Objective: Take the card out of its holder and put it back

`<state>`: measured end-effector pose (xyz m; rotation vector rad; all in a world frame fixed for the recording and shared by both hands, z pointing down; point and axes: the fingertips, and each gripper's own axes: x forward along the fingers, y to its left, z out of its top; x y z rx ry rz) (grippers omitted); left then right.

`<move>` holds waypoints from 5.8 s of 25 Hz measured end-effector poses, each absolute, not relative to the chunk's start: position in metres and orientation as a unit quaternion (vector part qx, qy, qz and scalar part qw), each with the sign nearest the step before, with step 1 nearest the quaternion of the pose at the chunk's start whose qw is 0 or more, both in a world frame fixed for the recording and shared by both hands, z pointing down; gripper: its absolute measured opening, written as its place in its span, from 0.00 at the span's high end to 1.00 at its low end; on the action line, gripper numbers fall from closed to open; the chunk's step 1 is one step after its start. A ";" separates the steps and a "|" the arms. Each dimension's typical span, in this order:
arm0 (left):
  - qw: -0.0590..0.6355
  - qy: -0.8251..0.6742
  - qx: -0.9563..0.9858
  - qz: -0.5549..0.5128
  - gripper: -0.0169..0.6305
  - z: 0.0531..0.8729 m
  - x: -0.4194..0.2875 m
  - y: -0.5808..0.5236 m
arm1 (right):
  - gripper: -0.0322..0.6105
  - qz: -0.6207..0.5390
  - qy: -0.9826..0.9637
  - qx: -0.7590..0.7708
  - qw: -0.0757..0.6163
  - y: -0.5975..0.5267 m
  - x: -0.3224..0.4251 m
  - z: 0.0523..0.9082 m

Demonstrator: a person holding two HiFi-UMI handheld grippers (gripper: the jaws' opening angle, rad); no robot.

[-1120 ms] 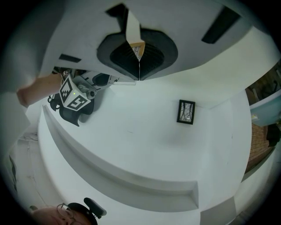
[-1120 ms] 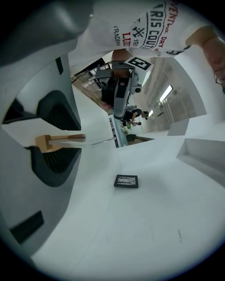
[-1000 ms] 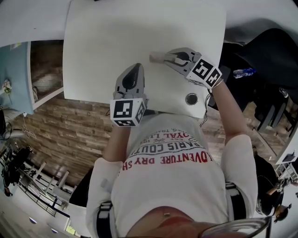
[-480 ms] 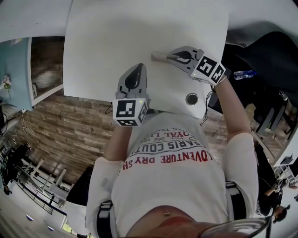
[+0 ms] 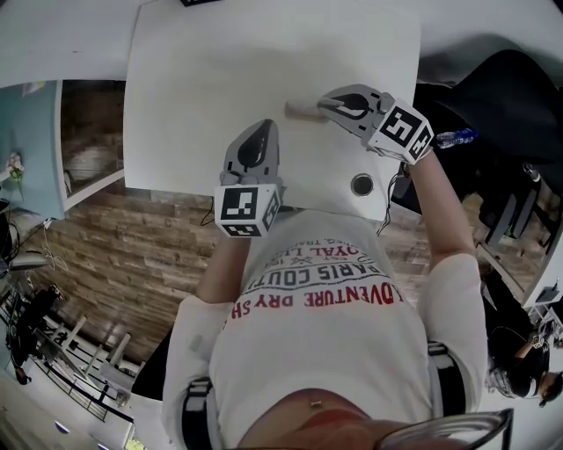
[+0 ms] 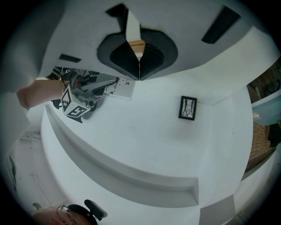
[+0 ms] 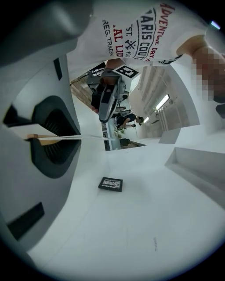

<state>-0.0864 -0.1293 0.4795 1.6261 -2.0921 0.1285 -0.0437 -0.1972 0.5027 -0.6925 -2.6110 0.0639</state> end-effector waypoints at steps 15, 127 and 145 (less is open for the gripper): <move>0.178 -0.715 0.674 0.044 0.94 0.422 -0.094 -0.116 | 0.89 0.016 -0.981 -0.067 0.180 -0.164 -0.014 0.443; 0.287 -0.779 0.556 0.047 0.94 0.526 -0.093 -0.108 | 0.89 0.021 -0.924 -0.272 0.268 -0.189 -0.047 0.556; 0.288 -0.769 0.569 0.053 0.94 0.524 -0.102 -0.107 | 0.64 0.054 -0.935 -0.219 0.274 -0.193 -0.053 0.561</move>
